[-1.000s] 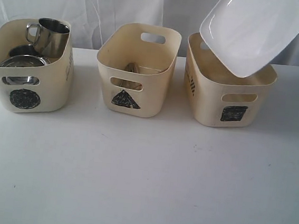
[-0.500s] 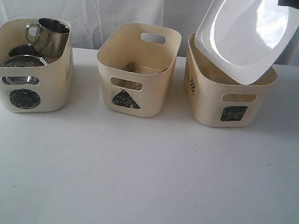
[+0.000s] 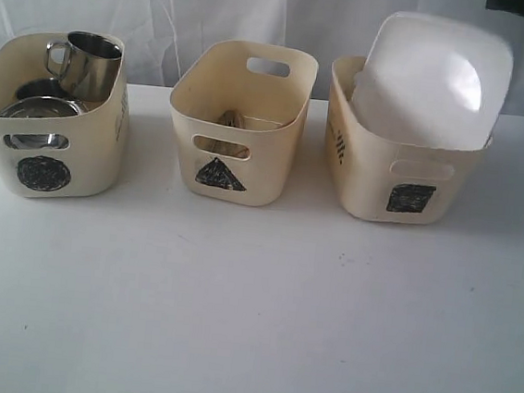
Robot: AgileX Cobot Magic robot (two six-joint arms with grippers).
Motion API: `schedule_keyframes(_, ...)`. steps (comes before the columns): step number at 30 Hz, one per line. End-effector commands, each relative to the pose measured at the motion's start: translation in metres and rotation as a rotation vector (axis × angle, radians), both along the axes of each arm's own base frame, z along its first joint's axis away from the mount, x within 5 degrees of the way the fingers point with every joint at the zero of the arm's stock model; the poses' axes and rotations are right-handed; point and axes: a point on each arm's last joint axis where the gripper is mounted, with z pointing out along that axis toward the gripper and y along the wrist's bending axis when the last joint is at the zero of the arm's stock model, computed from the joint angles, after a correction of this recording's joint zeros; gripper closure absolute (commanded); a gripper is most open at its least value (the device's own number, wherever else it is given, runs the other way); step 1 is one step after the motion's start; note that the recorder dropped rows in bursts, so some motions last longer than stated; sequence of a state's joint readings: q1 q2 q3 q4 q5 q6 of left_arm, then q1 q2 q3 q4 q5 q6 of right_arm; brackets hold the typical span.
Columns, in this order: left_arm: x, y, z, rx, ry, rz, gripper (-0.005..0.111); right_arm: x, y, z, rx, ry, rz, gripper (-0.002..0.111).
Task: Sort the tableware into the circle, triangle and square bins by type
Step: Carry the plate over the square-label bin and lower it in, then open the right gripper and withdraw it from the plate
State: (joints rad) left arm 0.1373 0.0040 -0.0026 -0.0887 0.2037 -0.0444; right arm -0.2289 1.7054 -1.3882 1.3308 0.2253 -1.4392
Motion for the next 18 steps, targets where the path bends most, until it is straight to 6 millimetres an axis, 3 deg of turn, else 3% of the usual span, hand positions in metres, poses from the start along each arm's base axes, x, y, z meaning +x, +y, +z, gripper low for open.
schedule_keyframes(1,0.000,0.000,0.000,-0.008,-0.005,0.001,0.107,0.002,0.000,0.001,0.012,-0.005,-0.004,0.084)
schedule_keyframes(7,0.000,0.000,0.000,-0.008,-0.005,0.001,0.107,-0.004,0.001,0.011,0.006,-0.030,-0.004,0.084)
schedule_keyframes(13,0.000,0.000,0.000,-0.008,-0.005,0.001,0.107,-0.034,0.008,0.060,-0.002,-0.151,-0.007,0.086)
schedule_keyframes(18,0.000,0.000,0.000,-0.008,-0.005,0.001,0.107,-0.069,0.017,0.100,0.272,-0.258,-0.038,0.108)
